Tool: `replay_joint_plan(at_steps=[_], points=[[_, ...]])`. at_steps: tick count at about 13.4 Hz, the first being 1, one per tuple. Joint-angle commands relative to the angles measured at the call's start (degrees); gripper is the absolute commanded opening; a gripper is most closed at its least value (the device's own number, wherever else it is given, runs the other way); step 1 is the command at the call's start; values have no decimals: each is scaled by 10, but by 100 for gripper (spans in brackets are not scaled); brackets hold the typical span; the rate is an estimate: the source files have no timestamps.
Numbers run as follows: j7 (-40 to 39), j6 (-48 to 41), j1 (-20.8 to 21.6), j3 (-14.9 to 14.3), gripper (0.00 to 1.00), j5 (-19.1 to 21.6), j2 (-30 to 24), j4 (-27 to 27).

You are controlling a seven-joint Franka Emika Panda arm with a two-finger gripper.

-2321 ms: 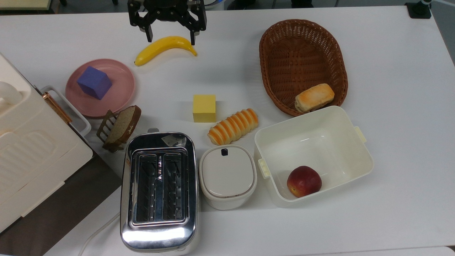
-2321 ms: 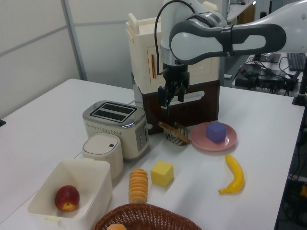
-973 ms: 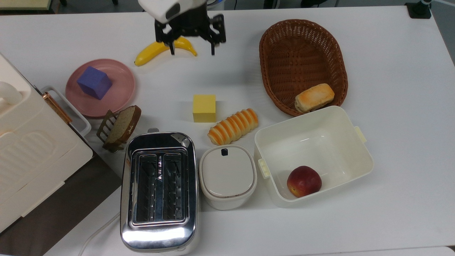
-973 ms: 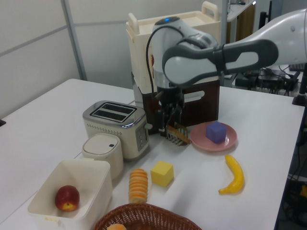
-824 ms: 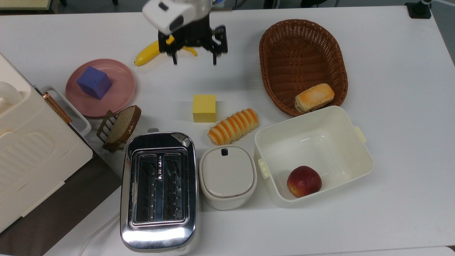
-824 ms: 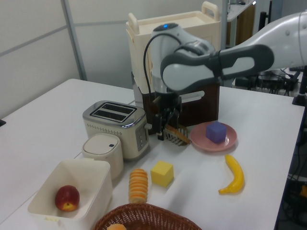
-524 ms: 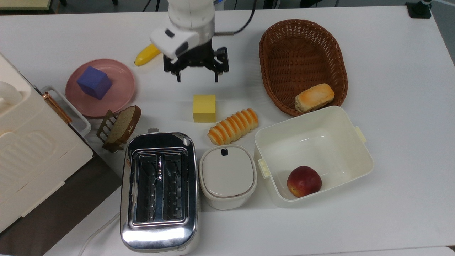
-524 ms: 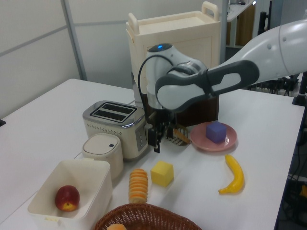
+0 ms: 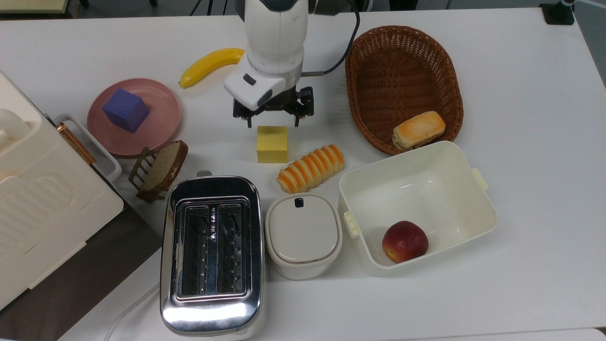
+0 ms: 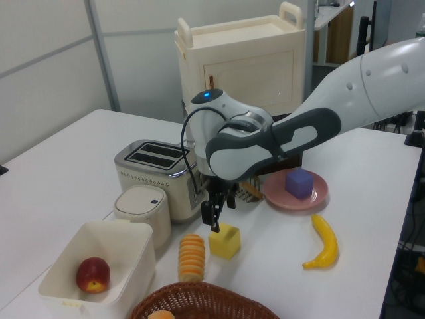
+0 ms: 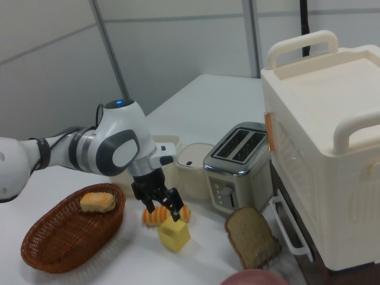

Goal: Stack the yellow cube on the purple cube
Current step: 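Lower the open gripper over the yellow cube, then close the gripper on the yellow cube and lift it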

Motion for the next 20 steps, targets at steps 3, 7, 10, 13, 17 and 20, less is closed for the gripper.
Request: replay_joint_plan(at_steps=[3, 7, 10, 13, 17, 20], points=[[16, 37, 3, 5, 100, -22, 22, -5], [16, 41, 0, 4, 100, -31, 27, -5], [16, 43, -2, 5, 100, -39, 34, -5], [16, 43, -2, 5, 100, -41, 38, -6], [16, 43, -2, 5, 100, -41, 43, -6], [16, 43, -2, 5, 100, -41, 49, -6]])
